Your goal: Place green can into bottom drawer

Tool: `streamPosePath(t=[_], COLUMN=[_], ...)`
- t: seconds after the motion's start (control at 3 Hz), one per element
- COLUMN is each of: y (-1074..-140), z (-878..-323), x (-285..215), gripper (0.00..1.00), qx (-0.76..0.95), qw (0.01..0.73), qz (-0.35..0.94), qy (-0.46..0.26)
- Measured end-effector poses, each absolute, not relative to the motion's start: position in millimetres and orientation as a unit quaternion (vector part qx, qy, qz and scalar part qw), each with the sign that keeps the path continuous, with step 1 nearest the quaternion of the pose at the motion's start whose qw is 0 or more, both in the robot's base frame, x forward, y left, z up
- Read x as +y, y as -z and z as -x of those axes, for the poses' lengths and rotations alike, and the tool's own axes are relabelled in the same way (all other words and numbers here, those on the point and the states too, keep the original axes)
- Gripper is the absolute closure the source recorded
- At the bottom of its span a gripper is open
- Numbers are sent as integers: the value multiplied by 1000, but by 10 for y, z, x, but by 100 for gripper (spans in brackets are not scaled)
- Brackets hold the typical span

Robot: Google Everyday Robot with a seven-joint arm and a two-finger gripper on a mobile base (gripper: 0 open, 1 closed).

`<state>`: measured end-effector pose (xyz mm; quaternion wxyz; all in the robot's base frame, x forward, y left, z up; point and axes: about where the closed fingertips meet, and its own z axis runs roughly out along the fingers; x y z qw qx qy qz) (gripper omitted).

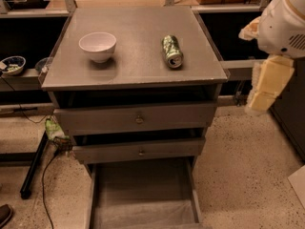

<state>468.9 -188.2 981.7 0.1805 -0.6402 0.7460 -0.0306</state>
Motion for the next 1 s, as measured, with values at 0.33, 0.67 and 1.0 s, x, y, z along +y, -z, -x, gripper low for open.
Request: streamPosePath(t=[0.33,0.67,1.0], y=[-9743,-9743,-9740], z=[-4963,-4965,-5168], x=[-1475,-1475,-1536], gripper=[0,0,0], qx=[719,719,715], qw=[188,188,199], qz=[669,669,669], qy=[18,18,20])
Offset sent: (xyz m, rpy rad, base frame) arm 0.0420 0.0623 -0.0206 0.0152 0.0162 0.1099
